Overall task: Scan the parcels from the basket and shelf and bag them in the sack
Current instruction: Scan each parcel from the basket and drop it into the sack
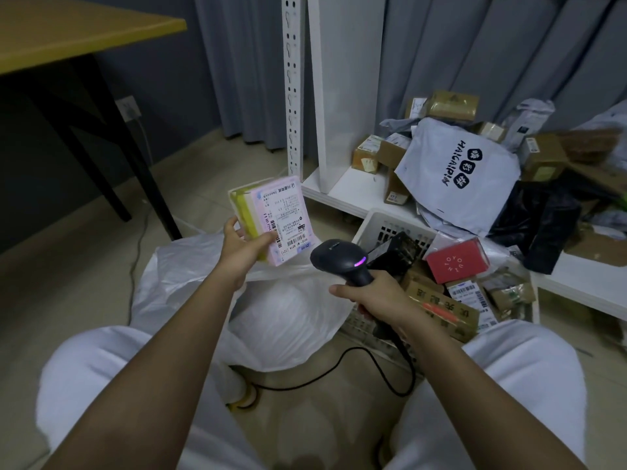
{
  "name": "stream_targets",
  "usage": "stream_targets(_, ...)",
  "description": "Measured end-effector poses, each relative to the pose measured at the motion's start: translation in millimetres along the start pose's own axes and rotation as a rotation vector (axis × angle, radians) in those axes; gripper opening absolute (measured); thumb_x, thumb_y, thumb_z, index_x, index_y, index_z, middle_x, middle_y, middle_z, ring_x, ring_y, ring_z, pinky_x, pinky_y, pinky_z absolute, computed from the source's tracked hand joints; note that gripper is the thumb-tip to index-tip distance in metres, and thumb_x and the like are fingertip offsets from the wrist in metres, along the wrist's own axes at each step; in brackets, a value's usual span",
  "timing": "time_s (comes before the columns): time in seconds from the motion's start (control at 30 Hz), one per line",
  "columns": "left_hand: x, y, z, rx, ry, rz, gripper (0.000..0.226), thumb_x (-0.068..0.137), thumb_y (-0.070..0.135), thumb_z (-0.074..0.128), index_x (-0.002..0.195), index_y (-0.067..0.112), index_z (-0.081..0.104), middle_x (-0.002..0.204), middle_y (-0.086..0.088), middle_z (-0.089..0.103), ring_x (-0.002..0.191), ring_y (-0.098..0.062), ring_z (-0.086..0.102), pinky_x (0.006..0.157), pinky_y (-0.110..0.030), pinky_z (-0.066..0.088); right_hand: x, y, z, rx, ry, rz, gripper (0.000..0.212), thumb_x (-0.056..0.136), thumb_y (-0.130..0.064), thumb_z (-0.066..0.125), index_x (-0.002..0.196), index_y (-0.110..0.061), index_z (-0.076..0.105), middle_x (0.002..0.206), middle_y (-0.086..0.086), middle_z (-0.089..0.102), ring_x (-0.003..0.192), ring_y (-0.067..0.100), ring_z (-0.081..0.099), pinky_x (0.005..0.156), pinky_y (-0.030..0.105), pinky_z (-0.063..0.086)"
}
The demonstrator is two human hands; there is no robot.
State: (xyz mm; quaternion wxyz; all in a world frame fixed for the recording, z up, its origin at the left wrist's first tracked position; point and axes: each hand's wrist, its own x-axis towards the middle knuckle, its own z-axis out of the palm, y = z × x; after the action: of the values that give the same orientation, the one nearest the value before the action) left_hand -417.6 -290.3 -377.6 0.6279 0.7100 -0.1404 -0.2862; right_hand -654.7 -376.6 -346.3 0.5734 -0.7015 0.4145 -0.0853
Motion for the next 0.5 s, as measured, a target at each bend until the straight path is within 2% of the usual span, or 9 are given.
stream_targets(0.2,-1.1,-3.4,-5.9,0.045,0.017,0.018,0.087,0.078,0.013,0.077,0.146,0.020,0.022,0.140,-0.005,0.047,0.115,-0.021,0.056,0.099,-0.046,0.048,6.6,1.5,4.7,0.067,0.002,0.013,0.020,0.077,-0.022,0.081,0.074,-0.015,0.063,0.067,-0.002,0.056,0.050,0.007,0.050,0.043,0.015,0.039)
stream_targets(0.33,-4.7,-13.3,-28.3,0.233,0.042,0.058,0.103,0.061,0.033,0.086,0.145,0.024,0.026,0.141,-0.006,0.041,0.119,-0.021,0.051,0.100,-0.043,0.047,28.2,13.9,9.6,0.193,0.136,0.064,0.016,0.078,-0.015,0.079,0.080,-0.013,0.063,0.069,0.003,0.058,0.055,0.014,0.052,0.048,0.022,0.043)
stream_targets(0.43,-8.8,-22.5,-51.8,0.456,-0.066,0.058,0.116,0.044,0.053,0.084,0.144,0.028,0.030,0.140,-0.004,0.040,0.121,-0.019,0.049,0.101,-0.044,0.047,57.1,26.0,15.1,0.098,0.248,0.099,0.020,0.077,-0.012,0.078,0.091,-0.011,0.065,0.082,0.009,0.064,0.067,0.019,0.058,0.059,0.028,0.047)
stream_targets(0.5,-13.2,-27.2,-65.0,0.620,-0.188,0.067,0.116,0.046,0.054,0.085,0.145,0.030,0.029,0.141,-0.002,0.037,0.122,-0.018,0.047,0.103,-0.039,0.045,74.2,32.4,23.2,0.021,0.265,0.087,0.025,0.076,-0.010,0.077,0.098,-0.005,0.064,0.086,0.011,0.063,0.074,0.023,0.058,0.064,0.030,0.045)
